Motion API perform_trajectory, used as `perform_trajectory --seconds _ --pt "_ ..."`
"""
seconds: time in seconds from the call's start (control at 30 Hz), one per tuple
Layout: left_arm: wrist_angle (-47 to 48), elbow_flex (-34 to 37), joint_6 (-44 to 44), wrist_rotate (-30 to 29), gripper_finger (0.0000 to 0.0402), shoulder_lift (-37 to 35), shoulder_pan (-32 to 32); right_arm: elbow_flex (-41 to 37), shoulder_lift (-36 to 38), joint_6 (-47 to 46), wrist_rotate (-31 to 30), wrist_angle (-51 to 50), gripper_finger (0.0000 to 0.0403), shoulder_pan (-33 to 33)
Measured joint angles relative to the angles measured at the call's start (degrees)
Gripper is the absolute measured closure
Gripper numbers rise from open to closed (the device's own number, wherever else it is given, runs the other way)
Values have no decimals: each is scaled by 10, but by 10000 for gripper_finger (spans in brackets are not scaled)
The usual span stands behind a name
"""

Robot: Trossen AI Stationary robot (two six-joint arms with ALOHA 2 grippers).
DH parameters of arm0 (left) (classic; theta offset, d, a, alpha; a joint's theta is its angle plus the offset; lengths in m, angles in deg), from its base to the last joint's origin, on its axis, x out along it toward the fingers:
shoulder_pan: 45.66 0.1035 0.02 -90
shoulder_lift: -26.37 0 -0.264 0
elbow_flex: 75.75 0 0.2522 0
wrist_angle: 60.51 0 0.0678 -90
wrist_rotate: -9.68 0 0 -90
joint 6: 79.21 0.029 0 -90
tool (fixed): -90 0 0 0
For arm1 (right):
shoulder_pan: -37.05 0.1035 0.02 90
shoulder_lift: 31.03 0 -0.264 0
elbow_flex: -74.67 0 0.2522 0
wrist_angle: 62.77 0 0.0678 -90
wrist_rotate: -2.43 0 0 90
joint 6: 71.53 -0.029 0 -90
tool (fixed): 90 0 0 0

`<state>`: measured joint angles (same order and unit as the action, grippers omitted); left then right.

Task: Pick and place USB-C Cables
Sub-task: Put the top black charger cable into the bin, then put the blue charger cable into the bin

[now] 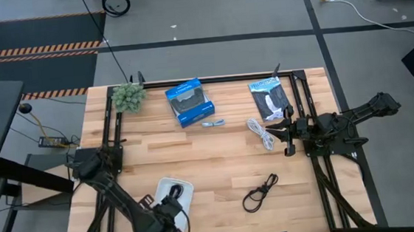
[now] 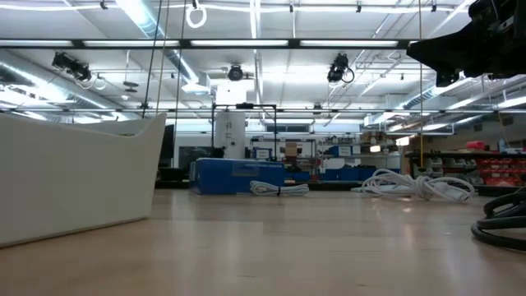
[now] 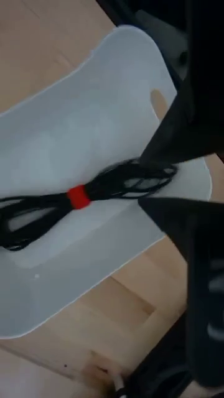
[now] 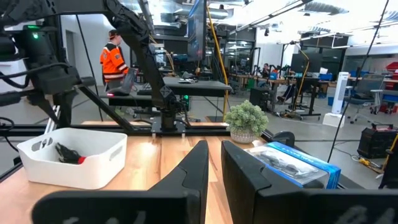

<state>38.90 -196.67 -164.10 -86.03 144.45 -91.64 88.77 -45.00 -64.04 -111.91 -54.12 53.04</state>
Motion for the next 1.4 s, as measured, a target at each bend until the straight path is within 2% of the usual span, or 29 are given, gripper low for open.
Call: perform_trajectory --seconds 0.13,0.27,0.53,0.9,1.1,1.3,1.4 --pt "5 -26 38 31 243 0 31 0 0 0 0 0 353 0" --pt "-26 -47 64 -1 221 0 69 0 0 0 0 0 353 0" --pt "-122 -30 197 -129 231 4 133 0 0 0 0 0 353 0" --pt "-161 41 408 -193 256 4 259 0 0 0 0 2 353 0" --pt "-275 114 568 -185 260 4 344 0 0 0 0 2 353 0" --pt "-398 164 699 -80 260 4 441 0 0 0 0 2 353 0" --pt "-439 167 734 -68 260 4 487 0 0 0 0 2 353 0"
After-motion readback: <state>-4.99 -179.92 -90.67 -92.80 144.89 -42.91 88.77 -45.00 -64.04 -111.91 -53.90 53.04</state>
